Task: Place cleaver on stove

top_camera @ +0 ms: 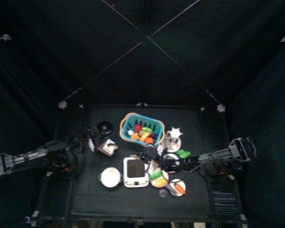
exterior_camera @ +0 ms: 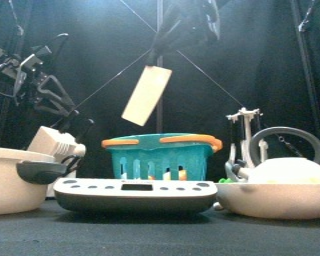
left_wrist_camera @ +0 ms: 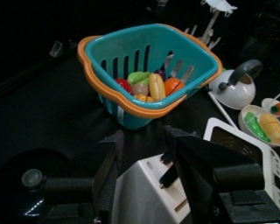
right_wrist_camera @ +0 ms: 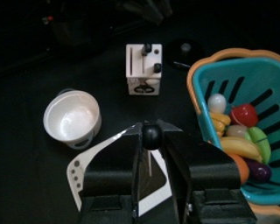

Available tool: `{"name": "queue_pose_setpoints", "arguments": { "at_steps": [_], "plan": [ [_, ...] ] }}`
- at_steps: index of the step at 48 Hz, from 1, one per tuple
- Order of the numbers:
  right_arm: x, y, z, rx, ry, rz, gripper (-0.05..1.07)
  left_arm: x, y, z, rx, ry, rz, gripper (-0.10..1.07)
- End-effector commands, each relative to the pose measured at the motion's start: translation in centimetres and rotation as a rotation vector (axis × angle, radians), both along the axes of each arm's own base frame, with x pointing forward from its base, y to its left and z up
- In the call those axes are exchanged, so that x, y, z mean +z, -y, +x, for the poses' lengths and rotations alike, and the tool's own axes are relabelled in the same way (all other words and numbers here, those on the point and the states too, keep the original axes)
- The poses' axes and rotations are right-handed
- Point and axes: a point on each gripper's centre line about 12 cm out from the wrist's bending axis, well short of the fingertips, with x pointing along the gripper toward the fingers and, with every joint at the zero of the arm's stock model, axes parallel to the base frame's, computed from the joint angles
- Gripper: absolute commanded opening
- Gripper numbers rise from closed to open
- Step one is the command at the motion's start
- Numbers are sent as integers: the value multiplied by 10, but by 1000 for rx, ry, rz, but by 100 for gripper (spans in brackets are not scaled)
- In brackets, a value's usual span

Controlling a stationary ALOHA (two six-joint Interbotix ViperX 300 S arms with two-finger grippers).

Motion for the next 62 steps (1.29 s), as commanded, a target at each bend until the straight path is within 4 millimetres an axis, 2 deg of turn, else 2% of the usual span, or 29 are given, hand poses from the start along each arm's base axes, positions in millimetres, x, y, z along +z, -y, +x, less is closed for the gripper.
{"name": "queue_pose_setpoints", "arguments": {
  "at_steps": [1,6,10,26,43,53,62],
  "plan": [
    [0,3,-9,5,2,-14,55,5,0,1,-3,15,15,81],
    [-19,5,-17,7,-48,-31,55,4,0,1,-4,13,15,81],
    [-25,6,-22,2,-66,-33,55,4,0,1,-4,11,15,81],
    [-39,20,-41,-84,-131,-10,55,2,0,0,0,8,11,81],
    [-52,17,-46,-82,-160,50,58,0,0,0,-1,1,8,81],
    [-56,12,-42,-39,-146,67,64,0,0,-1,1,1,5,81],
    [-60,14,-43,-45,-157,67,76,0,0,-1,0,0,7,81]
  ]
}}
